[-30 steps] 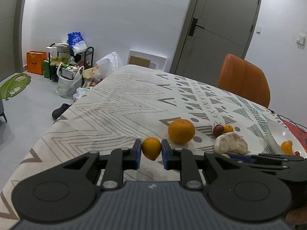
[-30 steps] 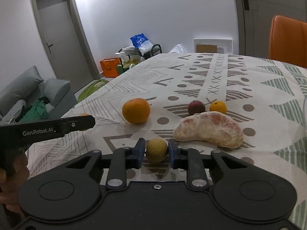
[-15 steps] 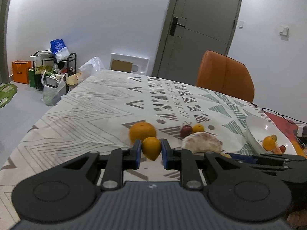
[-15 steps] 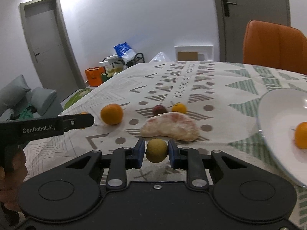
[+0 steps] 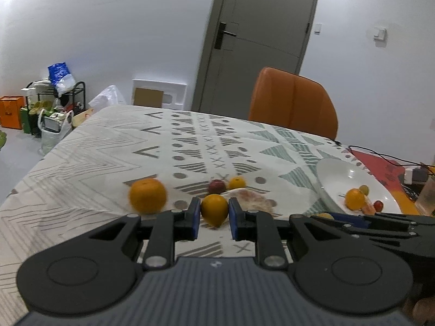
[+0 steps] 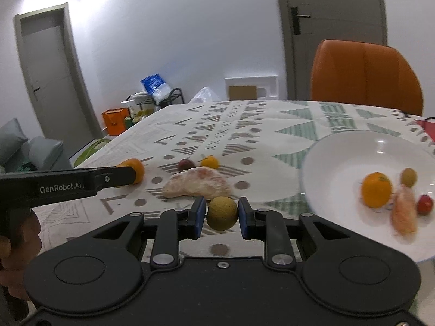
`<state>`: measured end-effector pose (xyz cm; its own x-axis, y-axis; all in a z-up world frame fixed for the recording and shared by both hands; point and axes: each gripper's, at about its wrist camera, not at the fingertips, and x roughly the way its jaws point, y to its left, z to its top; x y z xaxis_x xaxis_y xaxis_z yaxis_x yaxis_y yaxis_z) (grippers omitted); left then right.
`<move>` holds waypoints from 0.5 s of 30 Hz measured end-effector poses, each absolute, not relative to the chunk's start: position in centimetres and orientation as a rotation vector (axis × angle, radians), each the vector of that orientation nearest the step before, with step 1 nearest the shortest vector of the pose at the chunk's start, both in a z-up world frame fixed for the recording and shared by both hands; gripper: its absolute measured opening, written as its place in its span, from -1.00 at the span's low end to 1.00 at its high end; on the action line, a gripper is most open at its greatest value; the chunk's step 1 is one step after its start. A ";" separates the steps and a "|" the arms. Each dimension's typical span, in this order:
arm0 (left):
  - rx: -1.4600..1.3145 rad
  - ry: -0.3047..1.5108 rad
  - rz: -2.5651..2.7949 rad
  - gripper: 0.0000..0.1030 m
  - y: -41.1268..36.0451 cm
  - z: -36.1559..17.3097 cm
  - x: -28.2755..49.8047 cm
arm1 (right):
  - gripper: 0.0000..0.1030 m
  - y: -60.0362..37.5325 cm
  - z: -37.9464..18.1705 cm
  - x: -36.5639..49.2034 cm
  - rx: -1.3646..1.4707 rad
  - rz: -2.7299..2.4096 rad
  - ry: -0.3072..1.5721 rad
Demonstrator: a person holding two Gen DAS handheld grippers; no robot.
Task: Organize fruits
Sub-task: 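Carry the mandarin with the left tool while the right tool carries the yellow-green fruit to the plate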
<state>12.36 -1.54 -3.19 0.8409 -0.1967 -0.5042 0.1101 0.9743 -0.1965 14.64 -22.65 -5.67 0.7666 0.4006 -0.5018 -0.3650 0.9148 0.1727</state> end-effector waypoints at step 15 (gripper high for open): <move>-0.103 0.552 -0.260 -0.60 -7.2 -2.8 13.3 | -0.53 -28.5 -5.4 13.6 0.113 0.310 0.527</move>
<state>13.28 -7.22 -2.84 0.8198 -0.2715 -0.5042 0.2162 0.9621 -0.1664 13.56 -28.46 -5.38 0.8192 0.3189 -0.4766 -0.2611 0.9474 0.1852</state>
